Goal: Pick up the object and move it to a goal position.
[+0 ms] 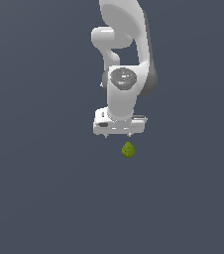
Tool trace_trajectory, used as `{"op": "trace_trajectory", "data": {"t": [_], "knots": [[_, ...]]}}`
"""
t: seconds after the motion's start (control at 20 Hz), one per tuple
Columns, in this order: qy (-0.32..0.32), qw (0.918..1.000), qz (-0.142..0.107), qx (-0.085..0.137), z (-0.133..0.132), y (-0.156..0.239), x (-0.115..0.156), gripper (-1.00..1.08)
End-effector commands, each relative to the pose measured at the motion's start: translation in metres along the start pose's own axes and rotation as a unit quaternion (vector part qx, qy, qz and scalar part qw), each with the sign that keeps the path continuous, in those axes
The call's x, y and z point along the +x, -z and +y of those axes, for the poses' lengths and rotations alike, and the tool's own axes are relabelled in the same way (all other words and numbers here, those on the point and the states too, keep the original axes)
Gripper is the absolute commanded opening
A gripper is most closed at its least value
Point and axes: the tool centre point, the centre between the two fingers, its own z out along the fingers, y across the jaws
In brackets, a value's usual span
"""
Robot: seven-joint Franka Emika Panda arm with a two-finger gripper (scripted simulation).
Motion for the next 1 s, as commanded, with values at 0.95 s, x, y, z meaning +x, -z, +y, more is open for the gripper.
{"op": "trace_trajectory", "data": {"t": [0.95], "knots": [[-0.042, 0.9991, -0.011, 0.0, 0.018, -0.011, -0.001, 1.0]]}}
